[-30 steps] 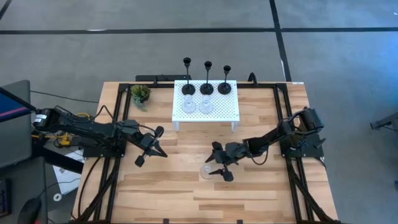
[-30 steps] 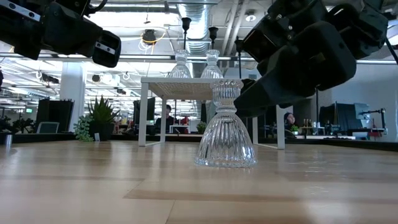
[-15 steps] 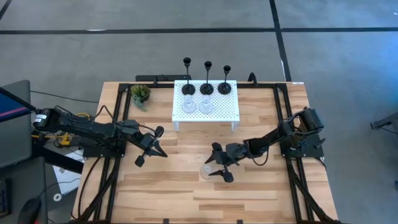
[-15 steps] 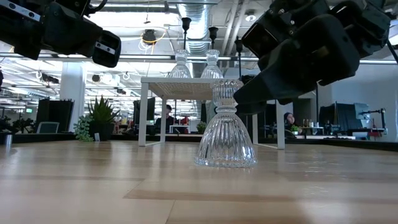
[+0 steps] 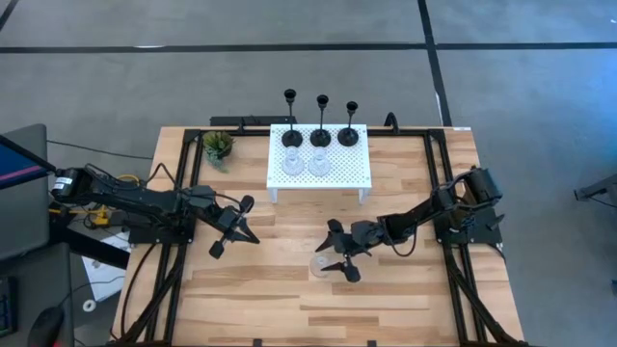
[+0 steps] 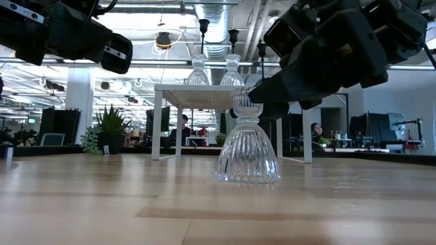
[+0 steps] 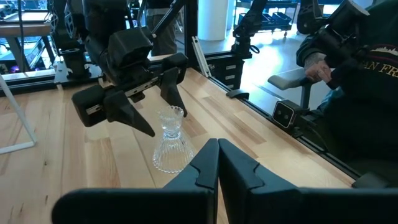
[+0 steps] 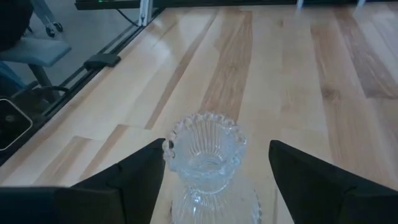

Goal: Pick & Place candle stick holders
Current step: Put the transparent candle holder on the shelf

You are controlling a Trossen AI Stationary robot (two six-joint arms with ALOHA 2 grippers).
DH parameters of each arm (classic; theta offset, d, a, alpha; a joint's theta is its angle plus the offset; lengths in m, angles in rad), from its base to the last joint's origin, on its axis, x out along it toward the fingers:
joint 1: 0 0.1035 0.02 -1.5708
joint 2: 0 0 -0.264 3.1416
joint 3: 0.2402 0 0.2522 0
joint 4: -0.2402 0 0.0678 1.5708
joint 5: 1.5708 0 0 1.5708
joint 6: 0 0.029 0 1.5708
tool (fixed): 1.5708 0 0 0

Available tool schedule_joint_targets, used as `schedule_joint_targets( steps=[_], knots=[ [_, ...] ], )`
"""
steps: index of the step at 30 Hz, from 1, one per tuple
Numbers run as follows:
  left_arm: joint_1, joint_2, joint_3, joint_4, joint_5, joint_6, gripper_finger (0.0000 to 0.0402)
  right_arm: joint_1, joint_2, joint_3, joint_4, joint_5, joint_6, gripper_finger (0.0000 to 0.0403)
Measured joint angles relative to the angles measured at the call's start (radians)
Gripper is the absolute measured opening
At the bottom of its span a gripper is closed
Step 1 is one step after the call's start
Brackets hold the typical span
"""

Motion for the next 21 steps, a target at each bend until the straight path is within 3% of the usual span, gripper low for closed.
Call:
schedule_joint_targets(
  steps=[10, 21],
  knots=[
    [0.0, 0.0, 0.0, -0.002, 0.0, 0.0, 0.0008, 0.0, 0.138, 0.069, 0.015, 0.002, 0.0, 0.0275],
    [0.0, 0.0, 0.0, -0.003, 0.0, 0.0, 0.0008, -0.009, 0.145, 0.084, 0.019, -0.019, 0.0, 0.0255]
  ],
)
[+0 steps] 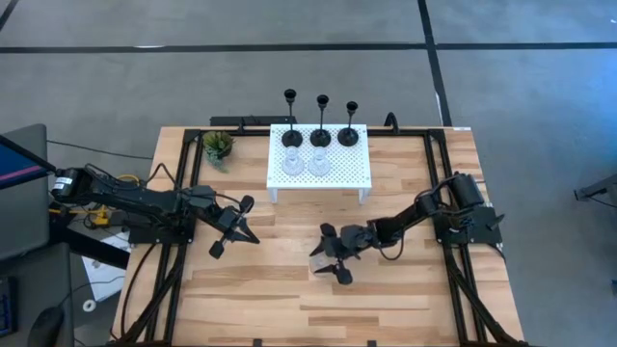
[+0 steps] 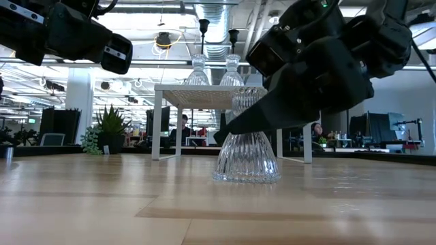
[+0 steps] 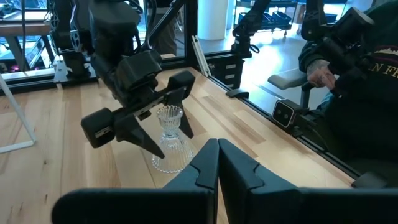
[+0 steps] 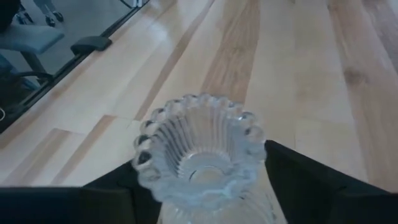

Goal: Pick & Place candle stick holders
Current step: Put the transparent candle holder on the shelf

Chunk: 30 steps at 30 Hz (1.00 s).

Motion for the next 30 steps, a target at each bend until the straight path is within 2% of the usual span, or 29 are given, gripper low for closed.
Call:
schedule_joint_targets(
  steps=[4, 9, 14, 23, 30],
  knots=[
    [0.0, 0.0, 0.0, 0.0, 0.0, -0.006, 0.0008, 0.001, 0.0, 0.0, 0.0, -0.001, 0.0, 0.0204],
    [0.0, 0.0, 0.0, 0.0, 0.0, -0.026, 0.0008, -0.002, -0.03, 0.002, -0.023, 0.001, 0.0, 0.0118],
    [0.0, 0.0, 0.0, 0.0, 0.0, -0.026, 0.0008, -0.022, -0.13, -0.002, -0.2, 0.0, 0.0, 0.0114],
    [0.0, 0.0, 0.0, 0.0, 0.0, -0.027, 0.0008, -0.068, -0.403, -0.001, -0.411, 0.004, 0.0, 0.0114],
    [0.0, 0.0, 0.0, 0.0, 0.0, -0.027, 0.0008, -0.098, -0.606, 0.0, -0.601, 0.117, 0.0, 0.0114]
  ],
)
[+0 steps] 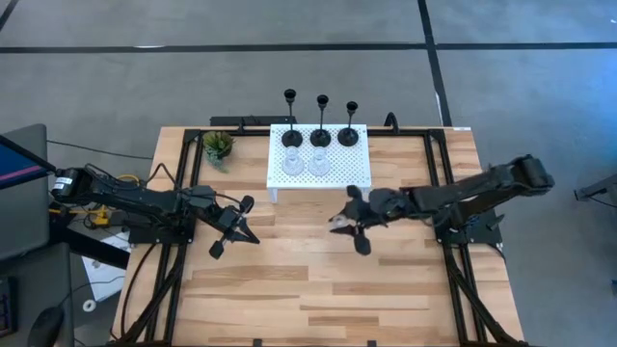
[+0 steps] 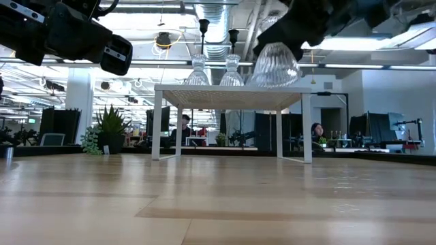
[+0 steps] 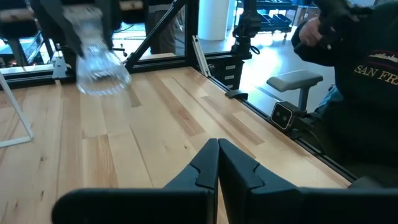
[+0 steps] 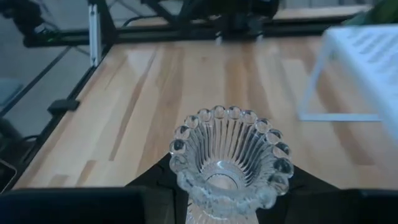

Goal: Pick & Place candle stick holders
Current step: Put the transparent candle holder on the shelf

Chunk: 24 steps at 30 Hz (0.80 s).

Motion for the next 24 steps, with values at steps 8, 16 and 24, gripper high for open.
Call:
schedule_joint_targets(
  steps=[8, 16, 24],
  knots=[
    [0.0, 0.0, 0.0, 0.0, 0.0, 0.0, 0.0008, -0.057, -0.156, 0.0, -0.076, 0.1, 0.0, 0.0114],
    [0.0, 0.0, 0.0, 0.0, 0.0, 0.0, 0.0008, -0.204, -0.213, 0.0, -0.073, 0.153, 0.0, 0.0114],
    [0.0, 0.0, 0.0, 0.0, 0.0, 0.0, 0.0008, -0.339, -0.18, 0.07, -0.139, 0.153, -0.001, 0.0114]
  ],
)
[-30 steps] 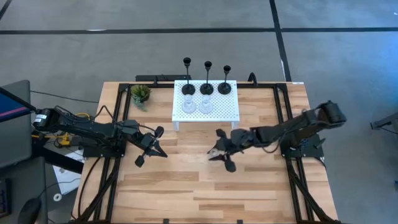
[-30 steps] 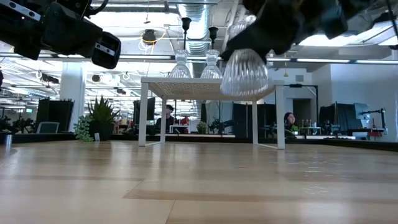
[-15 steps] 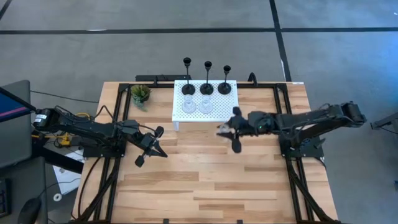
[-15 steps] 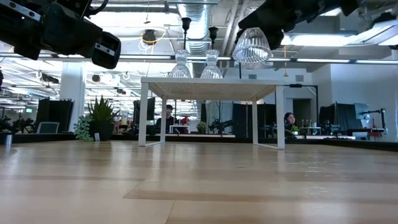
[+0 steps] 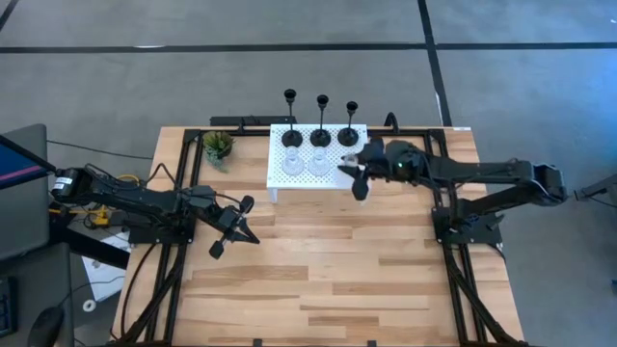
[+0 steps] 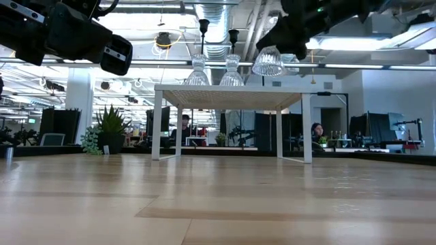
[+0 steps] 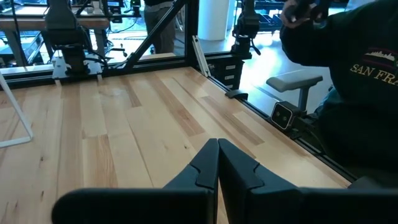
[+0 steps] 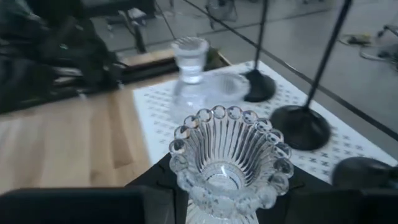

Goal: Pick & Place candle stick holders
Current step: Put the transparent candle holder on the shelf

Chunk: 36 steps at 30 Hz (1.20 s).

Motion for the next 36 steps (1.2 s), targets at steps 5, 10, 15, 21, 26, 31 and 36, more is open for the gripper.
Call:
schedule_joint_targets(
  steps=[5, 10, 15, 21, 26, 31, 36],
  knots=[
    [0.0, 0.0, 0.0, 0.0, 0.0, 0.0, 0.0008, -0.045, 0.061, 0.068, -0.074, 0.0, -0.008, 0.0114],
    [0.0, 0.0, 0.0, 0.0, 0.0, 0.0, 0.0008, -0.073, 0.117, 0.079, -0.096, -0.002, -0.008, 0.0114],
    [0.0, 0.0, 0.0, 0.0, 0.0, 0.0, 0.0008, -0.095, 0.134, 0.08, -0.094, -0.001, -0.01, 0.0114],
    [0.0, 0.0, 0.0, 0.0, 0.0, 0.0, 0.0008, -0.129, 0.13, 0.081, -0.092, -0.002, -0.011, 0.0114],
    [0.0, 0.0, 0.0, 0.0, 0.0, 0.0, 0.0008, -0.16, 0.132, 0.081, -0.124, 0.0, -0.01, 0.0114],
    [0.0, 0.0, 0.0, 0.0, 0.0, 0.0, 0.0008, -0.164, 0.132, 0.081, -0.13, -0.005, -0.007, 0.0114],
    [0.0, 0.0, 0.0, 0.0, 0.0, 0.0, 0.0008, -0.163, 0.132, 0.081, -0.134, -0.007, 0.01, 0.0114]
  ],
)
